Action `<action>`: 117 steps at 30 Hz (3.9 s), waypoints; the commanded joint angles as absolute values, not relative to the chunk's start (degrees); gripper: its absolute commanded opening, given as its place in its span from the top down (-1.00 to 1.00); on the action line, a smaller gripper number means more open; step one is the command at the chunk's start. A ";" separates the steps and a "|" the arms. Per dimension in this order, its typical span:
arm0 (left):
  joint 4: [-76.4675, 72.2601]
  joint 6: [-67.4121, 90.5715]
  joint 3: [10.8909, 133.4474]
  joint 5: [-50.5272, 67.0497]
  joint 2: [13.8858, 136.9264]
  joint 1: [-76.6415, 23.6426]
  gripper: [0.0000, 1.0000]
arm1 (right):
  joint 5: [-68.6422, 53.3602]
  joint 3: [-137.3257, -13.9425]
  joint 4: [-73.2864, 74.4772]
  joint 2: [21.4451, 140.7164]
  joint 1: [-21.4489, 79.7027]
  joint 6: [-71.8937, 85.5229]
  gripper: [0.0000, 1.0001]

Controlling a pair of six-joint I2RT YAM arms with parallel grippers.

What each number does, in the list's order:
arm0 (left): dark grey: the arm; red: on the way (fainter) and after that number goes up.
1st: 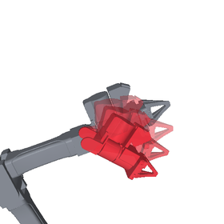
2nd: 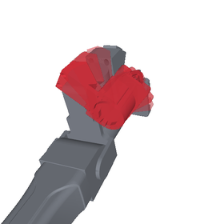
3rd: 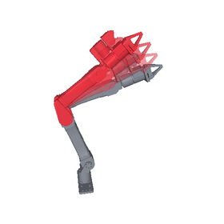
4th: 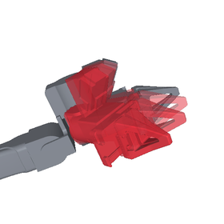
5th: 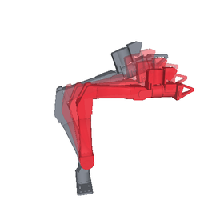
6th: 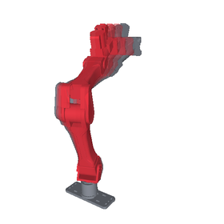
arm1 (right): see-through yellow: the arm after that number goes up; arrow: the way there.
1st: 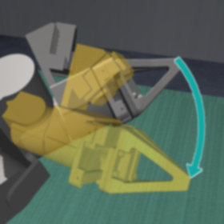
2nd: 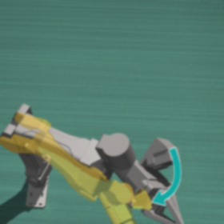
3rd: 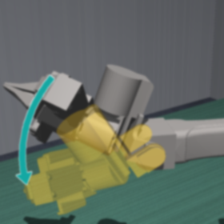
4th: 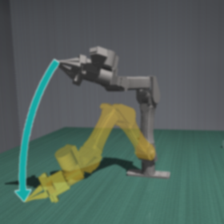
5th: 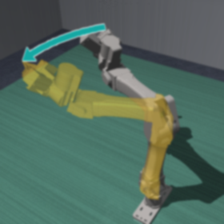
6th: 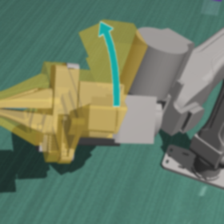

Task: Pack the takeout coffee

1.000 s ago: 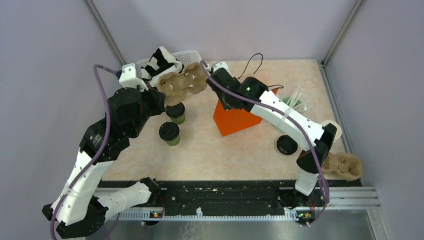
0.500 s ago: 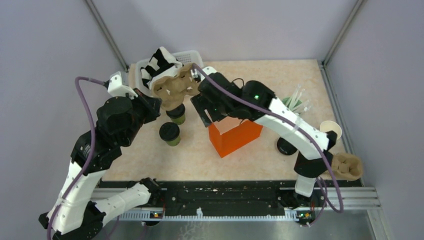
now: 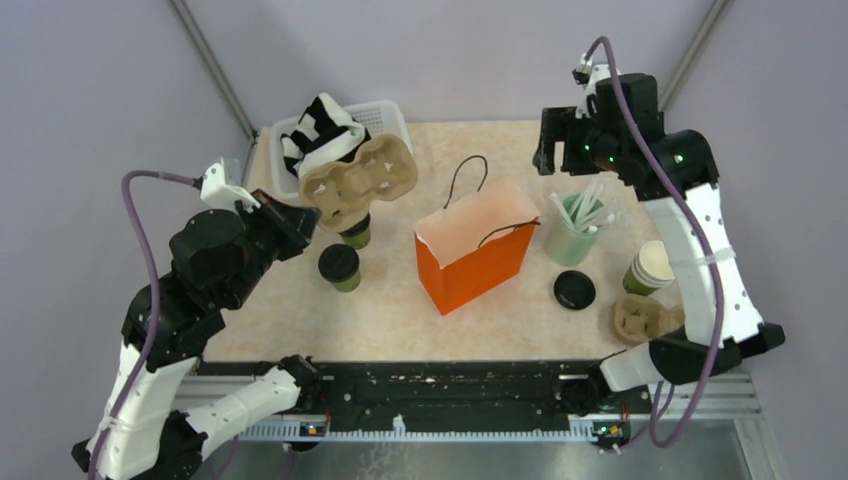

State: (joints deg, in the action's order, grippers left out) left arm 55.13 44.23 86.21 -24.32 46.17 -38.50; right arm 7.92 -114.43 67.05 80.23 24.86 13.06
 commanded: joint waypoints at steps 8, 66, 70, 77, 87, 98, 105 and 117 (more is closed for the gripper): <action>57.57 39.71 90.56 -15.98 47.80 -38.41 1.00 | -10.38 -103.46 66.05 86.44 20.55 3.88 -0.32; 71.51 49.42 105.60 0.55 64.36 -38.45 1.00 | 5.63 -86.04 61.04 71.76 29.91 43.84 1.00; 69.61 47.83 105.11 3.53 65.77 -38.42 1.00 | 5.63 -86.06 60.93 71.82 29.88 44.10 1.00; 70.05 45.27 106.61 5.58 69.24 -38.41 1.00 | 5.03 -85.21 60.10 71.56 29.97 45.22 1.00; 67.38 47.14 106.12 4.90 73.08 -39.34 1.00 | 5.32 -84.37 59.67 71.67 30.41 46.25 1.00; 66.68 54.49 105.87 -14.85 75.87 -52.09 1.00 | 6.92 -83.32 58.89 70.73 30.66 49.99 1.00; 65.64 57.39 105.93 -19.00 75.76 -52.56 1.00 | 9.40 -82.13 59.39 68.70 30.65 53.19 1.00; 54.56 52.77 100.02 -12.16 75.47 -53.11 1.00 | 6.35 -75.14 53.34 65.31 30.61 62.60 1.00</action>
State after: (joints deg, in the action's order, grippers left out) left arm 62.11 56.27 100.20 -14.52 75.70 -52.75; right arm 8.19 -76.44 57.69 66.59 30.22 60.03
